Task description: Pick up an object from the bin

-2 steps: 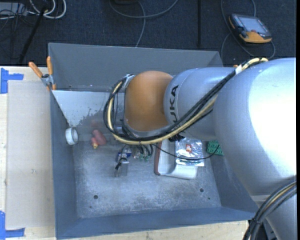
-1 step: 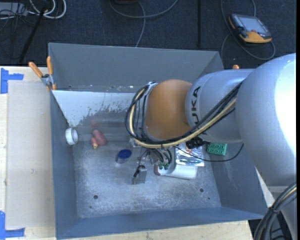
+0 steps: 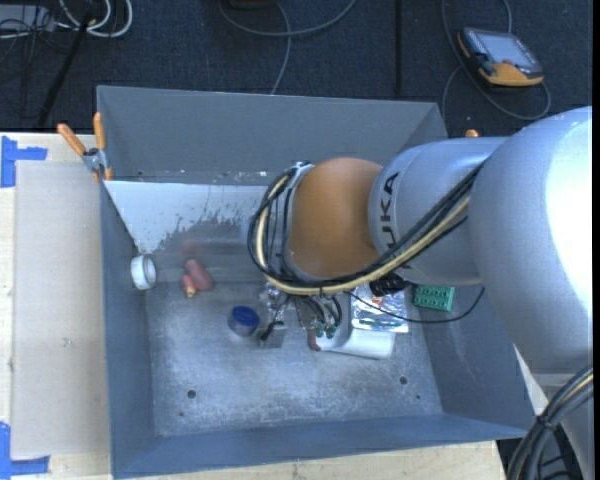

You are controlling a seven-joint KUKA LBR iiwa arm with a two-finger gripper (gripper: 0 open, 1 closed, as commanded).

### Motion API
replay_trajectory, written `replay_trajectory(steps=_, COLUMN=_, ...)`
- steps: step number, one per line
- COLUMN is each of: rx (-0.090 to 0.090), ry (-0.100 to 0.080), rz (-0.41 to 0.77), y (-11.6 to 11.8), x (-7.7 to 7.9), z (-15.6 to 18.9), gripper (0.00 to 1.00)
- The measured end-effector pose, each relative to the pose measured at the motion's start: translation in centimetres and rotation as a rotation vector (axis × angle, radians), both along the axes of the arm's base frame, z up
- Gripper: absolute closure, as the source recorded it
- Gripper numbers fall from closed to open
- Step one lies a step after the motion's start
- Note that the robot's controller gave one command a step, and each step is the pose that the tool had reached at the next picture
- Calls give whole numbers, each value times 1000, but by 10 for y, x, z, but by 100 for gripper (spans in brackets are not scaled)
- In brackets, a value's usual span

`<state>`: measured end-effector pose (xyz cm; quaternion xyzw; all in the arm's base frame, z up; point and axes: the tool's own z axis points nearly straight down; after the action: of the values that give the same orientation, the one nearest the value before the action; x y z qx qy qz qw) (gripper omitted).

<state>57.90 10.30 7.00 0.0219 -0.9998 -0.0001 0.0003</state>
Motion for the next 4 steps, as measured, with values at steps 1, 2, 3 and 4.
replay_trajectory(steps=1, rx=6, ry=-12, rz=33, y=89, x=23, z=101, gripper=100)
replay_trajectory(steps=2, rx=1, ry=-2, rz=26, y=84, x=22, z=96, gripper=0)
replay_trajectory(steps=3, rx=-2, ry=5, rz=-62, y=72, x=27, z=-3, gripper=0)
replay_trajectory(steps=4, rx=2, ry=-3, rz=-81, y=96, x=44, z=0, gripper=0)
